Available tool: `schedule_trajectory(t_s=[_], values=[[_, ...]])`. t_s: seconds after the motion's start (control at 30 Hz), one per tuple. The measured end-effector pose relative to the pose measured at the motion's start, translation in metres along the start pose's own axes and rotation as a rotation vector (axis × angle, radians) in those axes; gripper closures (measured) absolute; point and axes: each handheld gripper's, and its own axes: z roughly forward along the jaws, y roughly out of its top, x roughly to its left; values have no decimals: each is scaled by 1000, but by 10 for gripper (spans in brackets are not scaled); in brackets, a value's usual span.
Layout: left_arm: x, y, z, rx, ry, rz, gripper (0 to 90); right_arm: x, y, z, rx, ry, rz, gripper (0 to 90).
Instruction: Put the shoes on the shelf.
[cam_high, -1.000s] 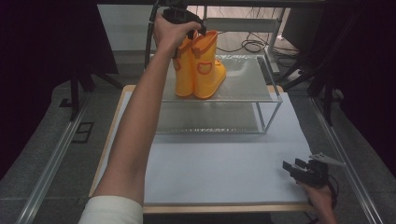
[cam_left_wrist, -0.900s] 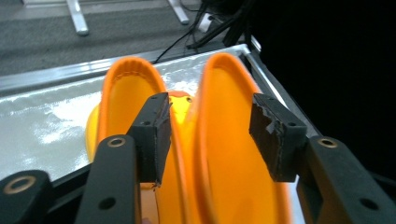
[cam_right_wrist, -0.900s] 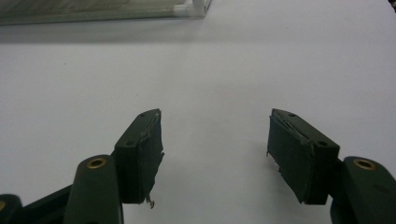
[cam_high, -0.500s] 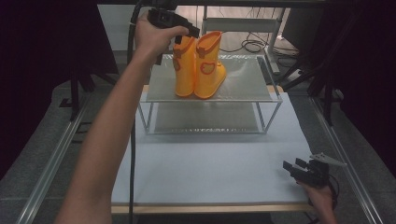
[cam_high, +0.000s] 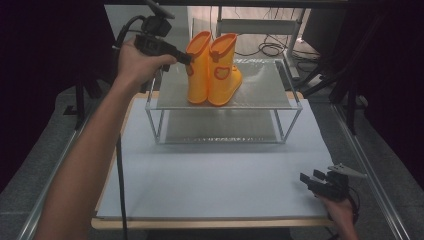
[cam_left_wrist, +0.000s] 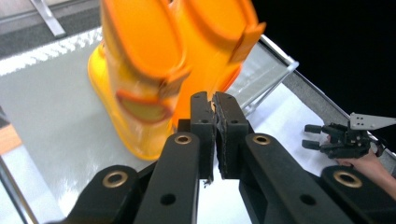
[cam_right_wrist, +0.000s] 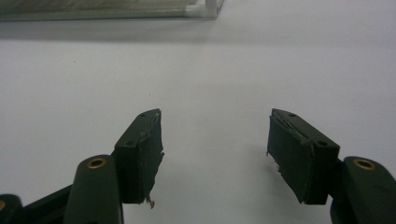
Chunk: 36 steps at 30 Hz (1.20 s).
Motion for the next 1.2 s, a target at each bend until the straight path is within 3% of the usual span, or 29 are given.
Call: schedule_trajectory(t_s=[0.1, 0.23, 0.5, 0.53, 0.77, 1.07, 1.2], values=[[11, -17, 11, 28, 17, -11, 885, 1, 0, 0, 4, 3, 1, 349], [18, -29, 22, 51, 26, -18, 889, 1, 0, 1, 10, 1, -3, 349], [34, -55, 62, 103, 38, -32, 885, 0, -1, 1, 13, -2, -11, 349], [37, -59, 72, 107, 59, -37, 887, 0, -1, 2, 15, -2, -11, 349], [47, -66, 91, 115, 58, -66, 895, -1, -2, 1, 14, -2, -5, 349], [60, -65, 101, 97, 91, -109, 897, -2, -2, 1, 11, -3, -5, 350], [64, -64, 113, 73, 67, -130, 897, -2, -3, 2, 15, -6, -5, 350]])
